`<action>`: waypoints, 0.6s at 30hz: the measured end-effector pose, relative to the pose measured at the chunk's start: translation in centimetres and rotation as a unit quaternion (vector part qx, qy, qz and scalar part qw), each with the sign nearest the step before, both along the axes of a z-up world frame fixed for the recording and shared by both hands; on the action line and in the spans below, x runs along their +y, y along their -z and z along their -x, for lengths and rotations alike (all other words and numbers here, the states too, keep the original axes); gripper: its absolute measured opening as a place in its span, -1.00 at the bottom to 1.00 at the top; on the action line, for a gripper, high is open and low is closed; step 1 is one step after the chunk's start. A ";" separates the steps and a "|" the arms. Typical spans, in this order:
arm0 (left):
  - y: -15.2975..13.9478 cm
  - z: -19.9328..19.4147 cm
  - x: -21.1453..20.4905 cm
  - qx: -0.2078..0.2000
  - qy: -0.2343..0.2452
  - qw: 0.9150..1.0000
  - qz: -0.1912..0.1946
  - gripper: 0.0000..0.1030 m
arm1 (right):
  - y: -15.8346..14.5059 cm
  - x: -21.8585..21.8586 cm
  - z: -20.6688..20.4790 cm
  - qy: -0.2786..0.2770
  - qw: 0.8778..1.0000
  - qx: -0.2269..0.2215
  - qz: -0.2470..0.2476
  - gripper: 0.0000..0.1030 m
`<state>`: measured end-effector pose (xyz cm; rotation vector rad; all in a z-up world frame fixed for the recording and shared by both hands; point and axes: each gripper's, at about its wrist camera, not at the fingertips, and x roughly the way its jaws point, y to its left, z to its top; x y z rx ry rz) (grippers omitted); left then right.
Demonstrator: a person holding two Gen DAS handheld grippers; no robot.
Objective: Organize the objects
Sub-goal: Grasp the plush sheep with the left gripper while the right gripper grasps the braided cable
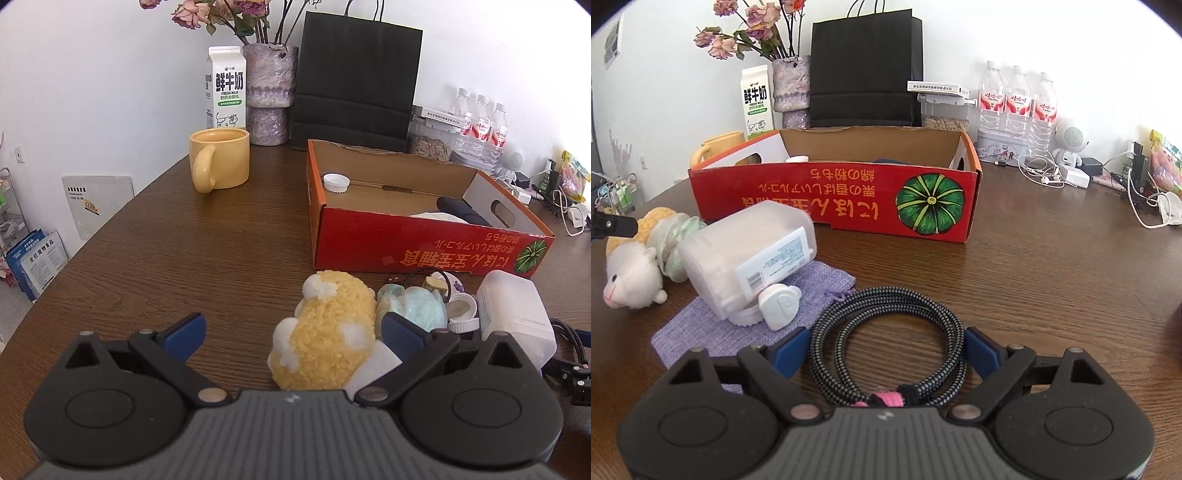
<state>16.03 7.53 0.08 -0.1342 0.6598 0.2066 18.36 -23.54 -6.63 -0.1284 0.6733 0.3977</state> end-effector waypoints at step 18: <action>2.7 -2.0 0.9 0.020 0.016 0.997 0.079 0.53 | -0.6 -0.3 0.8 0.030 0.999 -0.034 -0.005 0.72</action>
